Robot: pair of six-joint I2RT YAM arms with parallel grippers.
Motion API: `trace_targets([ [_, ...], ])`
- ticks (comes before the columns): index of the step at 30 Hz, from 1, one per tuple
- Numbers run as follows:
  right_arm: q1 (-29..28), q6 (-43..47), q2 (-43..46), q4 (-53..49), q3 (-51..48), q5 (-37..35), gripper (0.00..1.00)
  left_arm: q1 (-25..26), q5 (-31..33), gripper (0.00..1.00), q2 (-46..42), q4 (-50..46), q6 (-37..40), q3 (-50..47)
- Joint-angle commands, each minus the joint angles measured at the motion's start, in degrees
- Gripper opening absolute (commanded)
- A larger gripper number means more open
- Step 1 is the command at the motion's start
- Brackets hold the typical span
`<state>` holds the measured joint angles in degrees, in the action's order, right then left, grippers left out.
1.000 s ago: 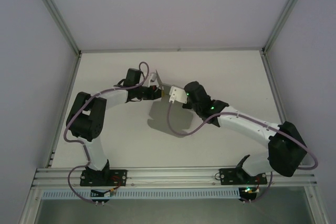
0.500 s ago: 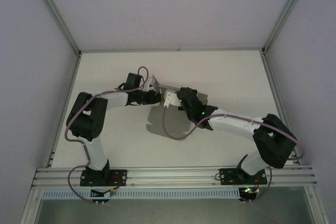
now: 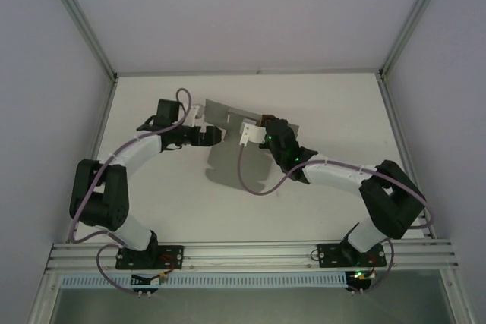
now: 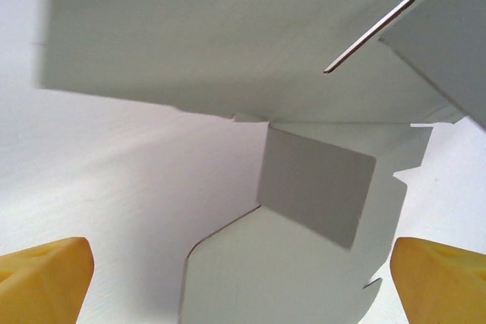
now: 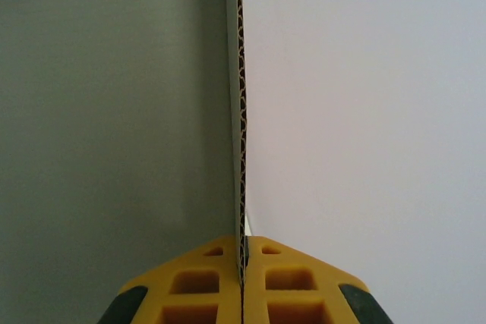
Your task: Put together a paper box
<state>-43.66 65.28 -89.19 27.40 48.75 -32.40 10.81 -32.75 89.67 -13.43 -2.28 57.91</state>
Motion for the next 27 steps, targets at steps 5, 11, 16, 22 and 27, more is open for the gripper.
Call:
trace_targets([
  [5,1.8,8.8,-2.9,13.1,-2.0,4.6,0.00,-5.2,5.6,1.00,-1.3,-6.5,4.0,7.7],
  [11,2.2,12.3,-4.3,13.6,-2.1,7.8,0.00,-5.8,-4.5,1.00,6.4,-12.6,13.5,19.0],
  [16,2.7,17.4,-7.8,19.8,-2.9,7.5,0.00,-4.9,-8.4,1.00,10.6,-16.6,19.4,24.1],
  [22,2.9,14.9,-7.5,17.6,-2.5,8.0,0.00,-2.7,-5.6,0.96,15.3,-26.2,25.3,31.2],
  [27,2.9,13.7,-6.4,14.7,-2.8,9.6,0.00,-1.5,-5.4,0.86,19.4,-32.4,30.3,35.9],
])
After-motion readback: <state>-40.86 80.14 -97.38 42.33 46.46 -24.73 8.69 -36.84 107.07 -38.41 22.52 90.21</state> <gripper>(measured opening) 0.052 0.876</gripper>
